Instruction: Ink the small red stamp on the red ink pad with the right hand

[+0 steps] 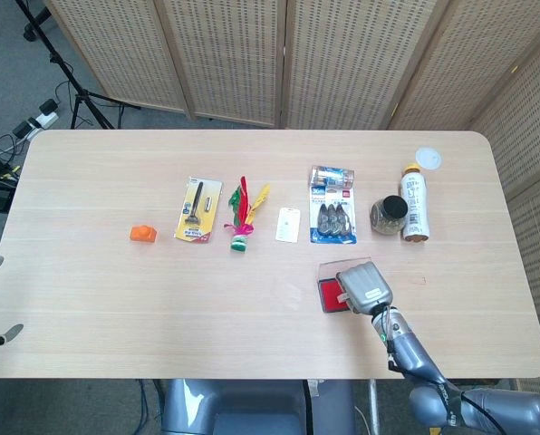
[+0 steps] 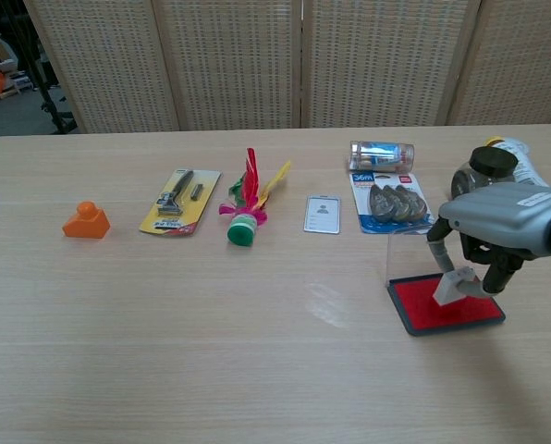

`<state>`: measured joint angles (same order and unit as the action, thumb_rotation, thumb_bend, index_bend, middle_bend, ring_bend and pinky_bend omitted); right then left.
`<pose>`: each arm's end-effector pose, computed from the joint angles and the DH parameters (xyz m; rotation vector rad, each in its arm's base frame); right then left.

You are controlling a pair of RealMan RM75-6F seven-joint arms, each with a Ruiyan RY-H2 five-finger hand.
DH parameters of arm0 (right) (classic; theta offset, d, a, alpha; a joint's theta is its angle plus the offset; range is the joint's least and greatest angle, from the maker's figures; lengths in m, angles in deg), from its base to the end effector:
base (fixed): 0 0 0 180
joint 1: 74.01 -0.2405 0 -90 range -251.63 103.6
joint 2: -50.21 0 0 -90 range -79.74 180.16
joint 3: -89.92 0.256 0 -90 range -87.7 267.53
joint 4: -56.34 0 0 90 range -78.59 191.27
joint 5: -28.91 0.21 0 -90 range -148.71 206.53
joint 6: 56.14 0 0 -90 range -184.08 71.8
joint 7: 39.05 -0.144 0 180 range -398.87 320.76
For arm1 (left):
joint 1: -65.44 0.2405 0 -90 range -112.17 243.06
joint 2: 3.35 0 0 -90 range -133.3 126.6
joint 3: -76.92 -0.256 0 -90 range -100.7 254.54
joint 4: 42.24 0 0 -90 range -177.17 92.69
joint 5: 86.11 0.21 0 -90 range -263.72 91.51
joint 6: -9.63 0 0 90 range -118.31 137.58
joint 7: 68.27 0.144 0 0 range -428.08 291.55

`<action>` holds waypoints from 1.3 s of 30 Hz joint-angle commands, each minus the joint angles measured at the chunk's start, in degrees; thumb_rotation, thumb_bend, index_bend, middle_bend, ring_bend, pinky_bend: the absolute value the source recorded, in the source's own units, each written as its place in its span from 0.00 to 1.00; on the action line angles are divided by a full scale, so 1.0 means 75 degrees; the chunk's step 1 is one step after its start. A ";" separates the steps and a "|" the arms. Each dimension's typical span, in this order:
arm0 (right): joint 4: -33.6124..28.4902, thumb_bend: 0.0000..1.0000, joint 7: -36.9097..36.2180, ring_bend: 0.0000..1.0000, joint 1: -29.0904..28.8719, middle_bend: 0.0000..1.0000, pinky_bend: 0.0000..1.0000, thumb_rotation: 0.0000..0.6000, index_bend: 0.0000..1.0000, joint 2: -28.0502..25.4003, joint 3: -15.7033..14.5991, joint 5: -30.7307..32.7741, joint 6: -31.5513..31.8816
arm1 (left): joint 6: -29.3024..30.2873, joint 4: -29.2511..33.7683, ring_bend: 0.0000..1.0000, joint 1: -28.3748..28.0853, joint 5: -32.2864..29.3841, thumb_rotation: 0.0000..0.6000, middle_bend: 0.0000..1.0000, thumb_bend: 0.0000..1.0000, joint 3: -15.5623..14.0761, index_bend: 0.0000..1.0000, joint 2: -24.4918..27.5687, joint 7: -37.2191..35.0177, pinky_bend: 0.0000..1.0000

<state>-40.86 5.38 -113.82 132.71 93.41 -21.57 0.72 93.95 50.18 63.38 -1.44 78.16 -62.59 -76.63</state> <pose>-0.1835 -0.2972 -0.0082 1.9726 -0.8355 0.5178 -0.3310 0.1595 0.1831 -1.3241 -1.0149 -0.8813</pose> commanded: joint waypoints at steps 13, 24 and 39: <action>0.0313 0.67 -0.0221 1.00 -0.0077 0.97 1.00 1.00 0.59 0.0108 -0.0237 -0.0027 -0.0028 | -0.0072 0.0014 0.00 -0.0035 -0.0050 1.00 0.00 0.09 0.0007 0.00 -0.0020 0.0073 0.00; 0.0428 0.67 -0.0084 1.00 -0.0168 0.97 1.00 1.00 0.59 0.0300 -0.0292 0.0118 0.0070 | -0.0063 0.0013 0.00 -0.0033 -0.0060 1.00 0.00 0.09 0.0016 0.00 0.0007 -0.0004 0.00; 0.0454 0.67 -0.0186 1.00 -0.0182 0.97 1.00 1.00 0.60 0.0287 -0.0398 0.0175 0.0068 | -0.0041 -0.0014 0.00 -0.0024 -0.0037 1.00 0.00 0.09 0.0007 0.00 0.0007 -0.0036 0.00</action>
<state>-37.45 4.05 -115.23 134.90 90.50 -20.19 1.24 93.65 50.07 63.21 -1.72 78.21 -62.53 -76.92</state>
